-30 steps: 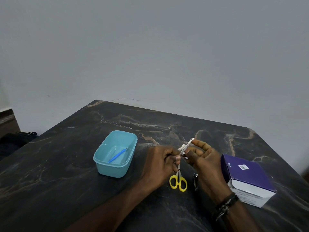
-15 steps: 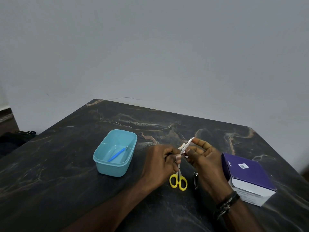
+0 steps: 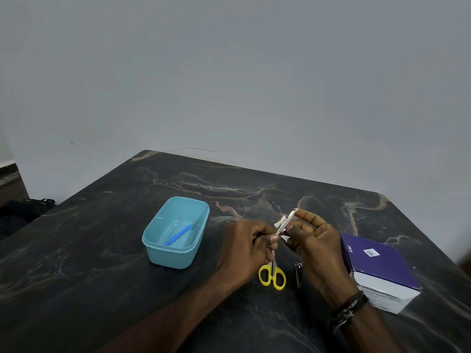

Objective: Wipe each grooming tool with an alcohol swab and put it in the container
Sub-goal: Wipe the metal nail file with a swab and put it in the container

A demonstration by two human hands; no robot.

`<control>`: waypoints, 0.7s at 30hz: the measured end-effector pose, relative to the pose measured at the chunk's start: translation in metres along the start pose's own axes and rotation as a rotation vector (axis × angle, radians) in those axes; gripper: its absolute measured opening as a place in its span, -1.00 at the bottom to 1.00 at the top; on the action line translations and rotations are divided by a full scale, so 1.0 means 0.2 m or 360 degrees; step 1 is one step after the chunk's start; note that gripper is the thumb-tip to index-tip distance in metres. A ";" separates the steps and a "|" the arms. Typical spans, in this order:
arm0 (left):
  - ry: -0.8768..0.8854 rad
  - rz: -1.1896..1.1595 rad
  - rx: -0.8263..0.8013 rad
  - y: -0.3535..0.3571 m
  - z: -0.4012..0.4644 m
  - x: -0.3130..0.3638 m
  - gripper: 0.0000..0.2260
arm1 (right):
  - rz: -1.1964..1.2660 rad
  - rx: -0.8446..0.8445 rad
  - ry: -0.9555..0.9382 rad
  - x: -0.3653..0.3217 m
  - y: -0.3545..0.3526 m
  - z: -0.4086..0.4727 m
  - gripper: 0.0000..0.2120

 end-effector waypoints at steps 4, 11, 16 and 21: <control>-0.0017 0.0035 -0.0080 0.03 -0.02 0.00 -0.88 | 0.0132 0.0131 -0.0016 -0.02 -0.06 0.02 -0.73; -0.0010 0.0002 -0.0018 0.00 -0.01 0.00 -0.86 | -0.0066 -0.0068 0.0052 0.03 0.01 0.00 -0.73; -0.0026 -0.0005 -0.0079 0.01 -0.01 0.01 -0.88 | 0.0030 0.0038 0.0010 -0.01 -0.02 0.01 -0.73; -0.0066 0.0018 -0.0138 0.02 -0.02 0.01 -0.90 | 0.0112 0.0137 -0.0003 -0.03 -0.07 0.03 -0.75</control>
Point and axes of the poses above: each hand's wrist, its own z-axis towards the middle knuckle, its own y-axis out of the palm, x = y × z, the point moved 4 cm from there along z, towards the middle knuckle
